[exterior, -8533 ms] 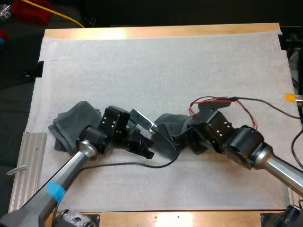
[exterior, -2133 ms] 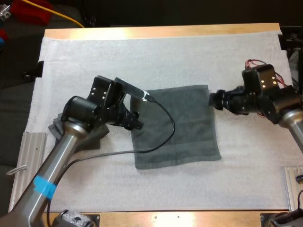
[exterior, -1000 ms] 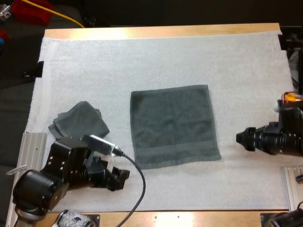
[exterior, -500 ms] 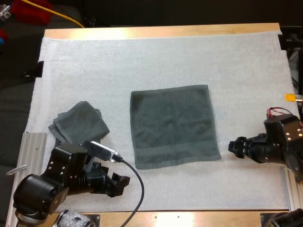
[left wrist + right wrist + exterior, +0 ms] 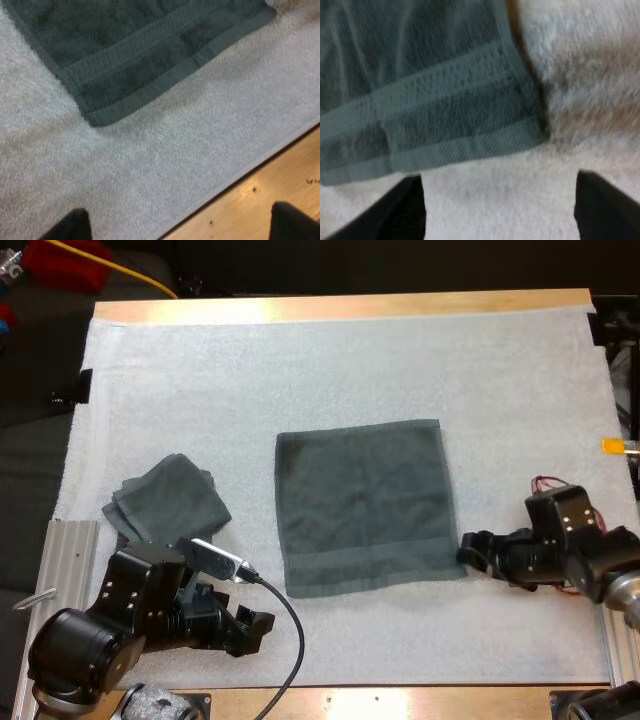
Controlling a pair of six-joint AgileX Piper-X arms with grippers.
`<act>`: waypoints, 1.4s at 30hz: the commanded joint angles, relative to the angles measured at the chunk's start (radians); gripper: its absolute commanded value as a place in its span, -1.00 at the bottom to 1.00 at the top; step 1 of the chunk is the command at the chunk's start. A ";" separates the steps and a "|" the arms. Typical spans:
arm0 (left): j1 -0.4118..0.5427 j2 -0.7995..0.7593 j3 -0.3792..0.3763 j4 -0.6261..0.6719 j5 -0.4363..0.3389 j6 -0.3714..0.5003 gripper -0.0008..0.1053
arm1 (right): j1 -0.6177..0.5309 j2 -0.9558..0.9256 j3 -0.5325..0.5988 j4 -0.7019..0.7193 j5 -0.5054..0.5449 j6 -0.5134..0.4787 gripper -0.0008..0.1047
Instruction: Pick towel from pile, fold and stack
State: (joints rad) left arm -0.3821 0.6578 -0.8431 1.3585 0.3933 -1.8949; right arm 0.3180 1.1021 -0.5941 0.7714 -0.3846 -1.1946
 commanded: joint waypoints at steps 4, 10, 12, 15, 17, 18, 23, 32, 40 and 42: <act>0.002 -0.005 -0.001 -0.002 0.006 -0.006 0.33 | -0.001 0.024 0.050 -0.119 -0.075 0.080 0.19; 0.002 -0.005 -0.001 -0.002 0.006 -0.006 0.33 | -0.001 0.057 0.108 -0.206 -0.084 0.142 0.19; 0.002 -0.005 -0.001 -0.002 0.006 -0.006 0.33 | -0.001 0.071 0.123 -0.236 -0.085 0.170 0.19; 0.002 -0.005 -0.001 -0.002 0.006 -0.006 0.33 | -0.001 0.099 0.145 -0.302 -0.086 0.209 0.19; 0.002 -0.005 -0.001 -0.002 0.006 -0.006 0.33 | -0.001 0.115 0.149 -0.331 -0.086 0.236 0.19; 0.002 -0.005 -0.001 -0.002 0.006 -0.006 0.33 | -0.001 0.125 0.149 -0.352 -0.084 0.248 0.19; 0.002 -0.005 -0.001 -0.002 0.006 -0.006 0.33 | -0.001 0.163 0.149 -0.418 -0.084 0.307 0.19; 0.002 -0.005 -0.001 -0.002 0.006 -0.006 0.33 | -0.001 0.199 0.149 -0.419 -0.090 0.314 0.19; 0.002 -0.005 -0.001 -0.002 0.006 -0.006 0.33 | -0.001 0.199 0.149 -0.419 -0.067 0.314 -0.35; 0.002 -0.005 -0.001 -0.006 0.006 -0.006 0.33 | -0.001 0.199 0.149 -0.421 -0.061 0.314 -0.43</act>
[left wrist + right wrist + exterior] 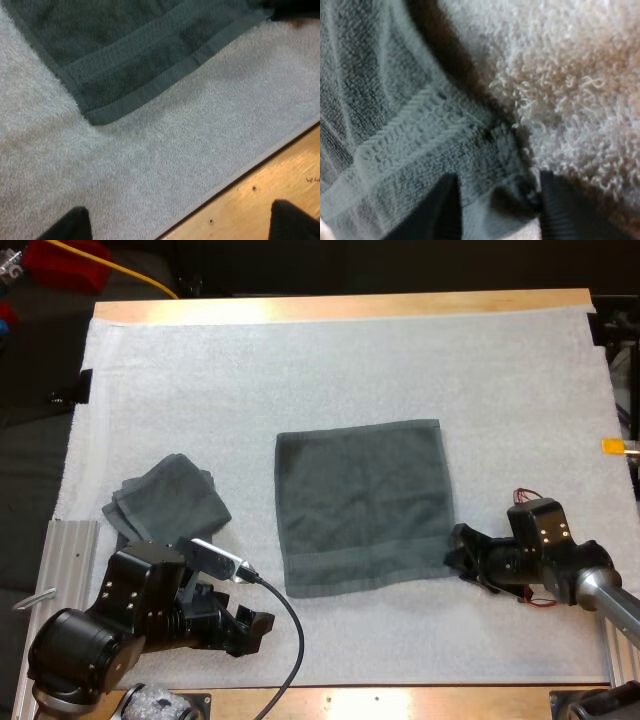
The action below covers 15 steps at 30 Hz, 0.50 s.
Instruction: Pick towel from pile, fold and stack
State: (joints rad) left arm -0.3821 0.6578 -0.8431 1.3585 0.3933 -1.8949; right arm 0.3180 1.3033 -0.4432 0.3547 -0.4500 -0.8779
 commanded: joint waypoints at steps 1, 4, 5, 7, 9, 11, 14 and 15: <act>0.002 -0.005 -0.001 -0.009 0.006 -0.006 0.33 | -0.001 -0.002 -0.002 -0.006 0.005 -0.002 -0.43; 0.002 -0.005 -0.001 -0.019 0.006 -0.006 0.33 | -0.001 -0.002 -0.002 -0.006 0.014 -0.007 -0.46; 0.002 -0.005 -0.001 -0.022 0.006 -0.006 0.33 | -0.001 -0.002 -0.002 -0.006 0.022 -0.007 -0.51; 0.002 -0.005 -0.001 -0.026 0.006 -0.006 0.33 | -0.001 -0.002 -0.002 -0.006 0.030 -0.007 -0.75; 0.002 -0.005 -0.001 -0.026 0.006 -0.006 0.33 | -0.001 -0.002 -0.002 -0.006 0.035 -0.007 -0.96; 0.002 -0.005 -0.001 -0.026 0.006 -0.006 0.33 | -0.001 -0.002 -0.002 -0.006 0.049 -0.010 -0.97; 0.002 -0.005 0.000 -0.030 0.006 -0.006 0.33 | -0.001 -0.002 -0.002 -0.006 0.058 -0.021 -0.97; 0.002 -0.005 0.005 -0.040 0.006 -0.006 0.33 | -0.001 -0.002 -0.002 -0.006 0.058 -0.023 -0.97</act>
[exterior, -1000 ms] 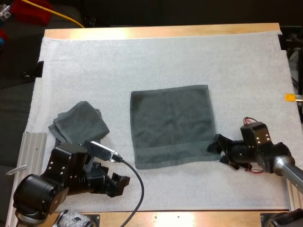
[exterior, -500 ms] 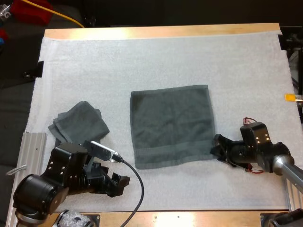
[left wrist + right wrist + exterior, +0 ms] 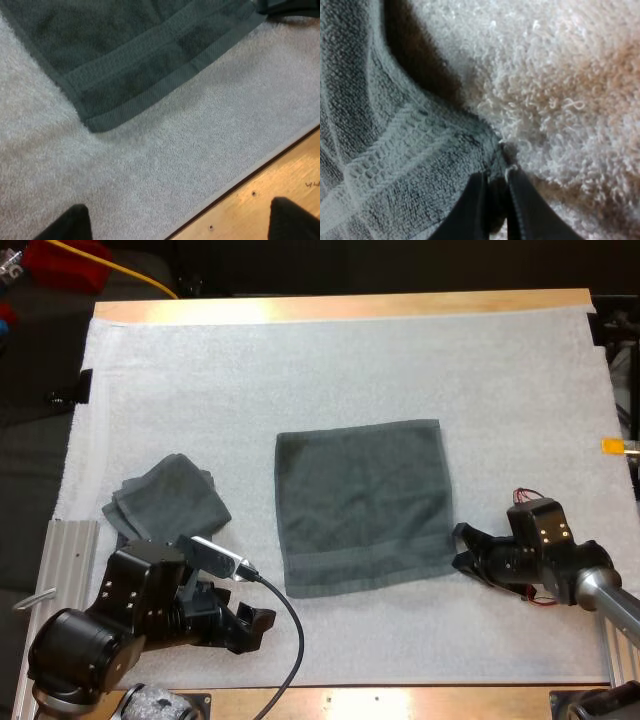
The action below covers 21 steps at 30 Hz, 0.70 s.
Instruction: Pick towel from pile, fold and stack
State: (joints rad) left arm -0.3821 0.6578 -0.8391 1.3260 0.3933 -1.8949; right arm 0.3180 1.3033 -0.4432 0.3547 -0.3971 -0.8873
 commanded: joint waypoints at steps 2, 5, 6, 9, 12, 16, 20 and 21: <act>0.002 -0.005 0.017 -0.035 0.007 -0.010 0.33 | -0.001 -0.002 -0.002 -0.006 0.005 -0.019 -0.97; 0.002 -0.005 0.071 -0.097 0.022 -0.059 0.33 | -0.001 -0.002 -0.002 -0.006 0.004 -0.028 -0.97; 0.002 -0.003 0.099 -0.132 0.043 -0.084 0.33 | -0.001 -0.002 -0.002 -0.006 0.000 -0.029 -0.97; 0.002 0.008 0.163 -0.227 0.083 -0.155 0.33 | 0.001 -0.002 -0.002 -0.006 -0.004 -0.029 -0.97; 0.002 0.033 0.214 -0.305 0.094 -0.213 0.33 | 0.001 -0.002 -0.002 -0.006 -0.008 -0.029 -0.97; 0.002 0.097 0.255 -0.391 0.099 -0.235 0.33 | 0.001 -0.002 -0.002 -0.006 -0.010 -0.029 -0.97; 0.002 0.186 0.264 -0.442 0.099 -0.236 0.33 | 0.001 -0.002 -0.002 -0.006 -0.010 -0.029 -0.97; 0.002 0.219 0.264 -0.454 0.099 -0.236 0.33 | 0.001 -0.002 -0.002 -0.006 -0.010 -0.029 -0.97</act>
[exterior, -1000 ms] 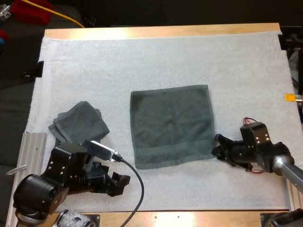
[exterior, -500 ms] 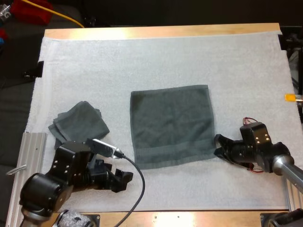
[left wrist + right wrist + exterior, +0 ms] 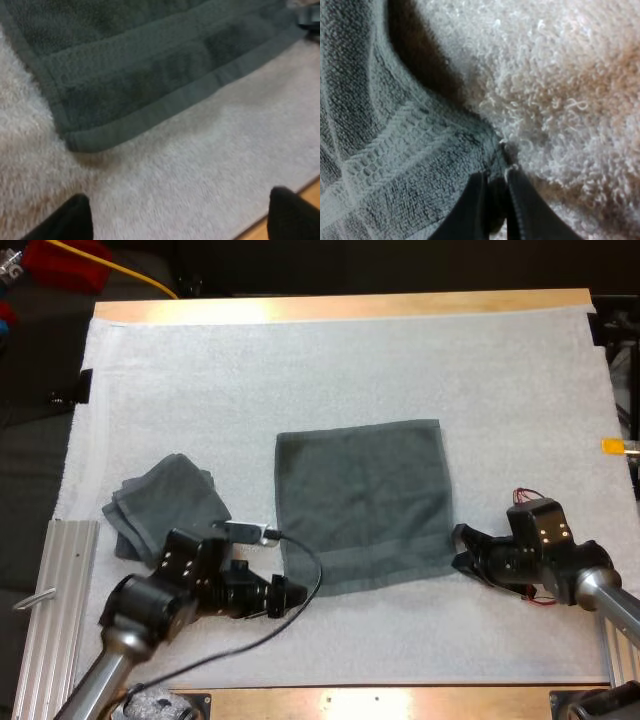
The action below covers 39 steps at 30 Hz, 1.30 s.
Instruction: Pick towel from pile, fold and stack
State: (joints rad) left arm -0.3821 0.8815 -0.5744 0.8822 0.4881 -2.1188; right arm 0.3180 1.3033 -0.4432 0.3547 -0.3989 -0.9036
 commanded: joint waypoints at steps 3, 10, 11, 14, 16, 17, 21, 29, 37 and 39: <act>0.002 0.079 0.000 -0.055 0.004 -0.011 0.33 | 0.001 -0.002 -0.002 -0.006 -0.008 -0.016 -0.97; 0.002 0.243 0.000 -0.141 0.004 -0.009 0.33 | 0.001 -0.002 -0.002 -0.006 -0.008 -0.018 -0.97; 0.002 0.256 0.000 -0.149 0.000 -0.009 0.33 | 0.001 -0.002 -0.002 -0.006 -0.008 -0.019 -0.97; 0.002 0.288 0.000 -0.173 -0.043 -0.009 0.33 | 0.001 -0.002 -0.002 -0.006 -0.008 -0.026 -0.97; 0.002 0.306 0.000 -0.177 -0.060 -0.009 0.33 | 0.001 -0.002 -0.002 -0.006 -0.008 -0.042 -0.97; 0.002 0.313 0.001 -0.179 -0.063 -0.009 0.33 | 0.001 -0.002 -0.002 -0.006 -0.008 -0.049 -0.97; 0.002 0.353 0.022 -0.218 -0.065 -0.018 0.33 | 0.001 -0.002 -0.002 -0.006 -0.008 -0.057 -0.97; 0.002 0.436 0.045 -0.306 0.010 -0.020 0.33 | 0.001 -0.002 -0.002 -0.006 -0.008 -0.058 -0.97; 0.002 0.523 0.045 -0.337 0.109 -0.024 0.33 | 0.001 -0.002 -0.002 -0.006 -0.008 -0.058 -0.97; 0.002 0.539 0.045 -0.341 0.131 -0.024 0.32 | 0.001 -0.002 -0.002 -0.006 -0.011 -0.058 -0.97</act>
State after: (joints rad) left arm -0.3726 1.3936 -0.5424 0.5506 0.6020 -2.1402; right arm 0.3180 1.3033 -0.4432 0.3547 -0.3989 -0.9493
